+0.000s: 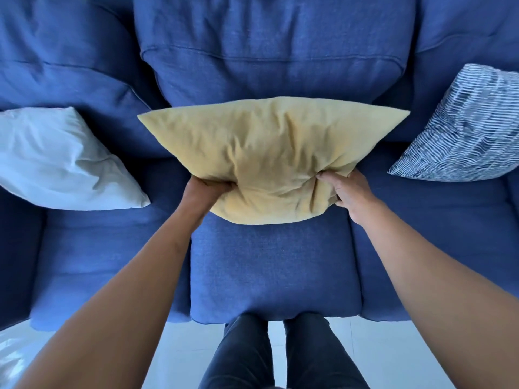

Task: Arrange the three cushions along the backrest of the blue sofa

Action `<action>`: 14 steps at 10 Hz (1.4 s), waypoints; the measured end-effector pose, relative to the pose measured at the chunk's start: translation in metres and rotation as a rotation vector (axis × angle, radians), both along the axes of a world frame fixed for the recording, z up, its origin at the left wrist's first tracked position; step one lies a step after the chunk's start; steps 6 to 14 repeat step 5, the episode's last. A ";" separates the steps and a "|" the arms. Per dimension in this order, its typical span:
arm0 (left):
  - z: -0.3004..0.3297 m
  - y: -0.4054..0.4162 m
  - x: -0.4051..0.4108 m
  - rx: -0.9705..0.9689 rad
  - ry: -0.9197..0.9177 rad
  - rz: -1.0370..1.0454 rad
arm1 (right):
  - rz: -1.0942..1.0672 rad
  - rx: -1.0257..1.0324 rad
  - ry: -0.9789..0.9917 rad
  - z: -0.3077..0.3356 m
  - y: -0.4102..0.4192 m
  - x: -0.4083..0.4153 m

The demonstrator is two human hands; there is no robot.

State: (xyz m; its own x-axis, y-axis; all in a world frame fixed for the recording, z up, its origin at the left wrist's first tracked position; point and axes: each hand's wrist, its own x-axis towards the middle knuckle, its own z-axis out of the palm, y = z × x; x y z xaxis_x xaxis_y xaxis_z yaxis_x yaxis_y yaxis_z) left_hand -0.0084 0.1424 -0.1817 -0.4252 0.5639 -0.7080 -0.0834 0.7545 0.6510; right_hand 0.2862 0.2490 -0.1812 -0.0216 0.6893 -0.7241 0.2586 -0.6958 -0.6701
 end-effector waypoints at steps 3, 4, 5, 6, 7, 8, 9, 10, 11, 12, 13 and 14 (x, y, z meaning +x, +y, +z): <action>0.026 -0.018 0.020 -0.011 0.254 0.012 | -0.002 0.141 -0.140 0.020 -0.015 0.006; 0.038 -0.043 0.031 0.065 0.256 0.061 | 0.009 0.206 -0.092 0.038 -0.035 0.013; 0.044 -0.061 0.039 0.084 0.239 0.116 | 0.007 0.213 -0.041 0.053 -0.048 0.019; 0.044 -0.061 0.039 0.084 0.239 0.116 | 0.007 0.213 -0.041 0.053 -0.048 0.019; 0.044 -0.061 0.039 0.084 0.239 0.116 | 0.007 0.213 -0.041 0.053 -0.048 0.019; 0.044 -0.061 0.039 0.084 0.239 0.116 | 0.007 0.213 -0.041 0.053 -0.048 0.019; 0.044 -0.061 0.039 0.084 0.239 0.116 | 0.007 0.213 -0.041 0.053 -0.048 0.019; 0.044 -0.061 0.039 0.084 0.239 0.116 | 0.007 0.213 -0.041 0.053 -0.048 0.019; 0.044 -0.061 0.039 0.084 0.239 0.116 | 0.007 0.213 -0.041 0.053 -0.048 0.019; 0.044 -0.061 0.039 0.084 0.239 0.116 | 0.007 0.213 -0.041 0.053 -0.048 0.019; 0.044 -0.061 0.039 0.084 0.239 0.116 | 0.007 0.213 -0.041 0.053 -0.048 0.019; 0.044 -0.061 0.039 0.084 0.239 0.116 | 0.007 0.213 -0.041 0.053 -0.048 0.019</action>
